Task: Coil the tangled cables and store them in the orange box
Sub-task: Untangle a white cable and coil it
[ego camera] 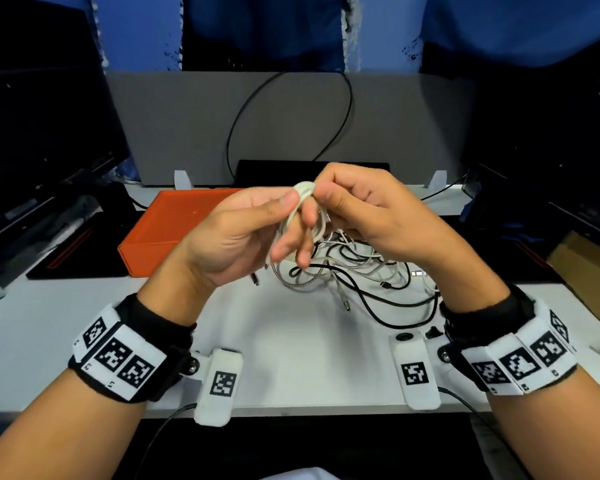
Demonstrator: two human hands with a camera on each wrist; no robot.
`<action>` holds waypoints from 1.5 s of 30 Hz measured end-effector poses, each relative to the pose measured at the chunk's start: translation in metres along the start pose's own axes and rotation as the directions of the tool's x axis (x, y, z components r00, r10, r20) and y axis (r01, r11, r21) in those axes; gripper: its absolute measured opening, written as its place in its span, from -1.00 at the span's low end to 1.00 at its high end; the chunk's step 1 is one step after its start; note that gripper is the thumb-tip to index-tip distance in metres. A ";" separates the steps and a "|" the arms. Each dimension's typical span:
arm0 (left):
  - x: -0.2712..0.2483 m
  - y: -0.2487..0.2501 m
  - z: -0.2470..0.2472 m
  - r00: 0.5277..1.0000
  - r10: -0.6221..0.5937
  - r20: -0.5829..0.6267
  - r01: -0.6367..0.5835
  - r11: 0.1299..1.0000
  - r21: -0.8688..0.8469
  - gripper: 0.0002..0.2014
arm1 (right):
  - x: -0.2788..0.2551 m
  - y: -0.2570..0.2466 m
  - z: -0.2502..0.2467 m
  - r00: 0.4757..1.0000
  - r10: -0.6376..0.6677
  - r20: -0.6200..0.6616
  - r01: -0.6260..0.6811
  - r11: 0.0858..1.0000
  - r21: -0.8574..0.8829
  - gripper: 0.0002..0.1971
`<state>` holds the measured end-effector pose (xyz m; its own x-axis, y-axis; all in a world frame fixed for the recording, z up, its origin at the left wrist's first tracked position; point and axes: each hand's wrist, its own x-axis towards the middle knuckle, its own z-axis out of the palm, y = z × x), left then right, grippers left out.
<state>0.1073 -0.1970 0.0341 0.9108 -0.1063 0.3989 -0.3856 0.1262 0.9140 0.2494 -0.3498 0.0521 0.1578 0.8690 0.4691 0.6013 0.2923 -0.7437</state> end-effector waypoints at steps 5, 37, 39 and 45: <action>0.004 0.010 -0.006 0.972 0.142 -0.184 -0.129 0.988 0.085 -0.56 | 0.001 0.006 0.001 0.997 0.072 -0.015 -0.073 0.985 -0.156 -0.78; -0.009 0.032 -0.035 0.901 0.252 -0.354 0.376 -0.045 0.925 -0.59 | -0.003 0.025 -0.039 0.974 0.216 0.068 -0.177 0.914 -0.364 -0.79; -0.008 0.030 -0.037 0.903 0.265 -0.337 0.365 -0.065 0.929 -0.52 | -0.003 0.032 -0.040 0.967 0.247 0.067 -0.203 0.900 -0.386 -0.81; -0.007 0.031 -0.031 0.885 -0.017 -0.465 0.465 0.012 0.885 -0.53 | 0.002 0.048 -0.044 0.961 0.214 -0.174 -0.273 0.819 -0.505 -0.80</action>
<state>0.0935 -0.1615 0.0574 0.8815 0.3619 0.3033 0.2880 -0.9211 0.2620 0.3129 -0.3515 0.0376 0.4162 0.8284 0.3748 0.8449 -0.2000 -0.4962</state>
